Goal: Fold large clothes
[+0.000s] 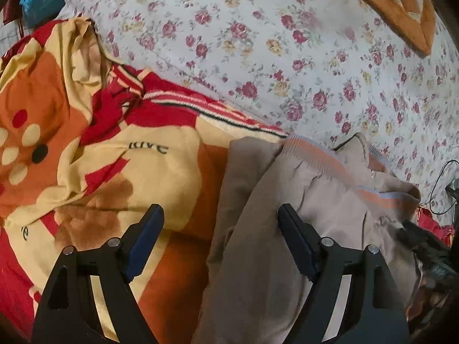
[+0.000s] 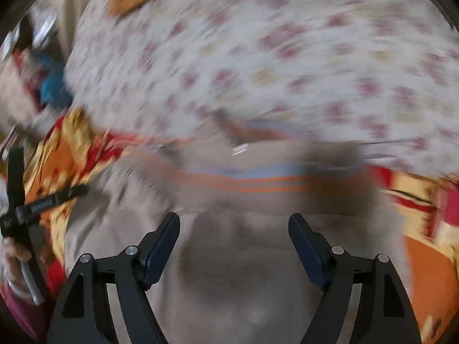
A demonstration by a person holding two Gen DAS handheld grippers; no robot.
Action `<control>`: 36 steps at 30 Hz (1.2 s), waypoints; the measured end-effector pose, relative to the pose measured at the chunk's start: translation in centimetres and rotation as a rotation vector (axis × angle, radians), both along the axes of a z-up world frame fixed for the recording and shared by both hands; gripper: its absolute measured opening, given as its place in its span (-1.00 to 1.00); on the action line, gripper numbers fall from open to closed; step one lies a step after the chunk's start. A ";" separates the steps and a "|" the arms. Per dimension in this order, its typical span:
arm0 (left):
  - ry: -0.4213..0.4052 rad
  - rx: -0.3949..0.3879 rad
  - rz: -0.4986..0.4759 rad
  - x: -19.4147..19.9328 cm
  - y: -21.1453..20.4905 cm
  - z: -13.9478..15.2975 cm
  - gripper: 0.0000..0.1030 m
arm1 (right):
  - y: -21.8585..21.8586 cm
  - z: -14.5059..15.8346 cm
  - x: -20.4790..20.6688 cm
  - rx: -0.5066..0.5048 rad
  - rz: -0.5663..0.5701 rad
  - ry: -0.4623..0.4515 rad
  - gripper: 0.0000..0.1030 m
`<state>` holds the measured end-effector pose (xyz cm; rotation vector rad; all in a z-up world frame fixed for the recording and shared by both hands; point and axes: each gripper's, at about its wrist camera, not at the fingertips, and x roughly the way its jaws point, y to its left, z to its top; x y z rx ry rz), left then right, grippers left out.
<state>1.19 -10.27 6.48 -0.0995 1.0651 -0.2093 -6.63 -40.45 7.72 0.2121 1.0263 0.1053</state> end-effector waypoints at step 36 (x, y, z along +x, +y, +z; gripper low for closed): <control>-0.023 0.057 -0.112 -1.7 -3.9 -1.4 0.59 | -13.3 -1.7 -9.0 -0.165 -0.405 0.016 -0.97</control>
